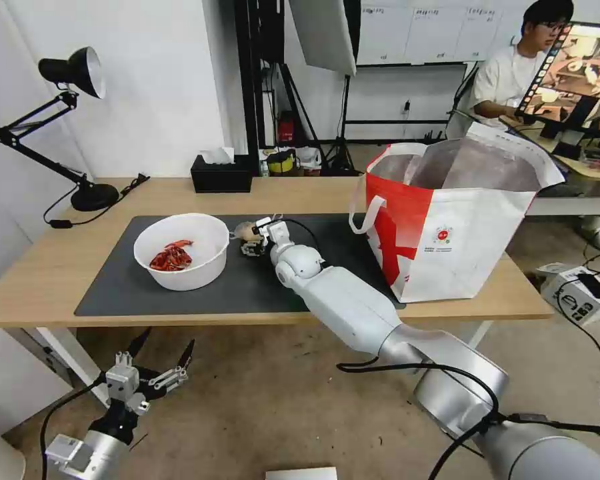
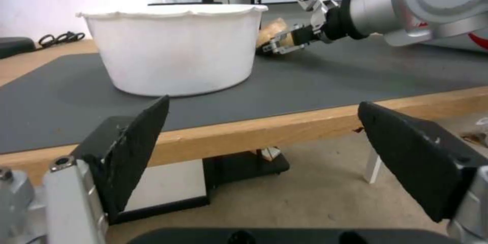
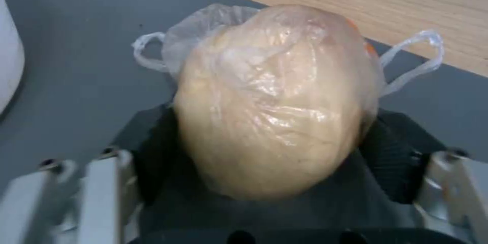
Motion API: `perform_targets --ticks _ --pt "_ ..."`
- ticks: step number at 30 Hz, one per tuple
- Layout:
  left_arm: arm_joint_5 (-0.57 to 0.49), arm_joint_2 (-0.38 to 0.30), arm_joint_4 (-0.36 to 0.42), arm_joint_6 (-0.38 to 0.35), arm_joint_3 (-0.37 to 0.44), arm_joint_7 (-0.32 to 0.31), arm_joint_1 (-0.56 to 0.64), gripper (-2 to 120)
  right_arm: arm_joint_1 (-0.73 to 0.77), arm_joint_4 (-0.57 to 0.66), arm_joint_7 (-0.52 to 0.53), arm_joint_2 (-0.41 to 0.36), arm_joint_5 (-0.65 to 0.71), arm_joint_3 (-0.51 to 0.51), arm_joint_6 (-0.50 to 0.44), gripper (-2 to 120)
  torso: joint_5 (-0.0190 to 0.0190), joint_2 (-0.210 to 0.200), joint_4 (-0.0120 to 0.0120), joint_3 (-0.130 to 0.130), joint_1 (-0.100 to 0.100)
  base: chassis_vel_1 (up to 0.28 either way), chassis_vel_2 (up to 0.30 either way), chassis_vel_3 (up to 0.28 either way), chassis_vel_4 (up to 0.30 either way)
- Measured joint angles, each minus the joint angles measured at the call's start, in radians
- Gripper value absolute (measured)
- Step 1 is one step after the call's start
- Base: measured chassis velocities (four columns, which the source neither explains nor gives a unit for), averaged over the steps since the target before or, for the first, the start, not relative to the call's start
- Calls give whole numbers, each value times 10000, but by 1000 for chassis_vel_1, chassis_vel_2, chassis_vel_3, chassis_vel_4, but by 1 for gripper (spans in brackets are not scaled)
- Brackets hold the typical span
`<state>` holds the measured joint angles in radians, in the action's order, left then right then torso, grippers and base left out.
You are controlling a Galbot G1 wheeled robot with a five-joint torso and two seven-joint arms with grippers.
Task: Pick up the trash from the table and place it into the takeout bag.
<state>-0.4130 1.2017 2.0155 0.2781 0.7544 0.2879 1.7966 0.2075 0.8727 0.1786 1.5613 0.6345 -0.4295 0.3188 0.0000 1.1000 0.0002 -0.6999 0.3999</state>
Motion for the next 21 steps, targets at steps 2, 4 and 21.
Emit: perform_targets --ticks 2,4,21 --pt "5 3 31 3 15 0 24 100 17 59 -11 -74 4 -4 -8 68 0 0 -1 0 0 0 0 0 0" --pt "8 4 75 3 21 -4 38 100 40 126 -40 -156 8 -6 -22 59 0 0 -2 0 0 0 0 0 0" --pt "172 128 181 3 -38 -23 93 100 1298 3745 221 -2013 -171 371 -490 7 2 0 -2 -1 1 0 0 0 0"
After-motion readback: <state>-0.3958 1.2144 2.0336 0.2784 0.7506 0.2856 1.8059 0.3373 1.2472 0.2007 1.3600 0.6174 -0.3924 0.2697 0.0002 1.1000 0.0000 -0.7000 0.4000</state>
